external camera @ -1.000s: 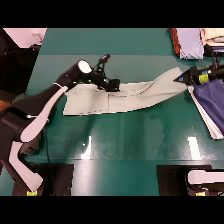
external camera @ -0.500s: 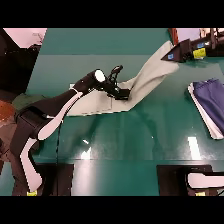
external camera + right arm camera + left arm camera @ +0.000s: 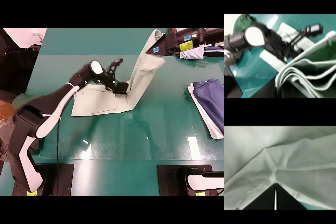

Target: Fold the shirts.

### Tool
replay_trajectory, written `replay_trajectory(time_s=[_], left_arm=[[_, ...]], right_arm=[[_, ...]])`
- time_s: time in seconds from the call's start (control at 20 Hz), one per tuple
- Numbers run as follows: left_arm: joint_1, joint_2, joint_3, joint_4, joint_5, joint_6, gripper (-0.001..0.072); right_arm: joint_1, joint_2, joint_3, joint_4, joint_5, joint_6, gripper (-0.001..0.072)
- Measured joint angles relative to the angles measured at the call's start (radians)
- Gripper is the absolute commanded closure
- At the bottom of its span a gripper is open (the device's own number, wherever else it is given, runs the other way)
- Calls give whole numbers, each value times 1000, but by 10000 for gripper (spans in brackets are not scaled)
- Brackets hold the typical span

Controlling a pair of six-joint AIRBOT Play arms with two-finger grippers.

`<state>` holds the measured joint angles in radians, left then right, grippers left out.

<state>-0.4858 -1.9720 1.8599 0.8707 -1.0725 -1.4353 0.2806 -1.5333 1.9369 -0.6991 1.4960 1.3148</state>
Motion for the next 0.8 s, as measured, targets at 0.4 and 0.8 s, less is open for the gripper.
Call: replay_trajectory(time_s=[0.4,0.8], left_arm=[[296,262,58,228,-123,3,679],[548,441,62,298,-205,3,679]], right_arm=[[259,-151,3,72,-109,-64,695],[544,-428,84,163,-427,-142,231]])
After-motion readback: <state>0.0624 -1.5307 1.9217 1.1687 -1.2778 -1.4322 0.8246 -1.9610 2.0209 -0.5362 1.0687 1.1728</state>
